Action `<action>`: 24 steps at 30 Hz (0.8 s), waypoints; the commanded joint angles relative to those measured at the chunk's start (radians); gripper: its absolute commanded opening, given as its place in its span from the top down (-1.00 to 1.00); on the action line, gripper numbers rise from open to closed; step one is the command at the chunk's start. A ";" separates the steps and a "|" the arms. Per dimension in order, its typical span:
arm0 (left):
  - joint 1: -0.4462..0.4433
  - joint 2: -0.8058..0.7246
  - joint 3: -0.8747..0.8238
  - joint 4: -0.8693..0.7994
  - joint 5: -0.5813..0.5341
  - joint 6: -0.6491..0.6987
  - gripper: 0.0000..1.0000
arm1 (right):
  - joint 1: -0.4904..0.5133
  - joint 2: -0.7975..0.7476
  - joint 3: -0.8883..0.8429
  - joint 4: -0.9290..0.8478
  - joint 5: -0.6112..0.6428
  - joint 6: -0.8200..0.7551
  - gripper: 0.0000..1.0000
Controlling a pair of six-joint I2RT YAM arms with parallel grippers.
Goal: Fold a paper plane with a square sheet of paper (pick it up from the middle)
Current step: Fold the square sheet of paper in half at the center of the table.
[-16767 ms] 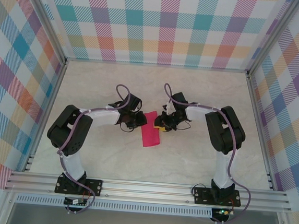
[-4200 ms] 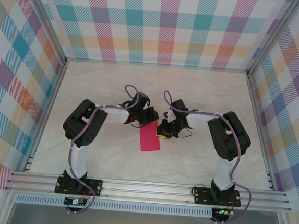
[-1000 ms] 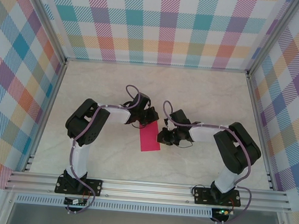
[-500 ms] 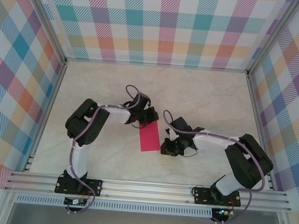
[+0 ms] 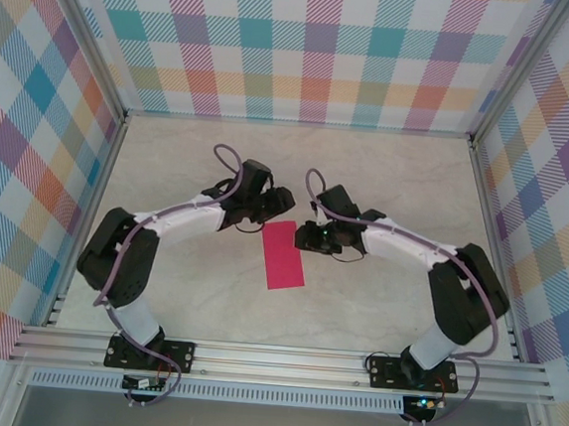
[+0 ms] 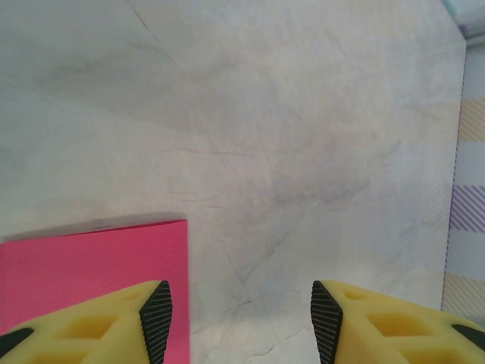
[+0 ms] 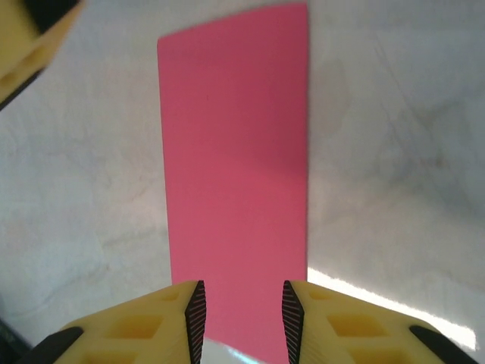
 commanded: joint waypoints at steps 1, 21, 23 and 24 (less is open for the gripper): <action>0.035 -0.057 -0.093 -0.120 -0.096 -0.001 -0.12 | 0.000 0.109 0.101 -0.017 0.001 -0.047 0.30; 0.021 -0.204 -0.360 -0.046 0.146 -0.066 -0.24 | -0.022 0.417 0.295 -0.089 0.036 0.011 0.28; 0.005 -0.204 -0.368 -0.046 0.163 -0.076 -0.25 | -0.028 0.423 0.289 -0.095 0.021 0.029 0.27; -0.004 -0.206 -0.375 -0.046 0.170 -0.083 -0.26 | -0.031 0.427 0.288 -0.098 0.015 0.038 0.27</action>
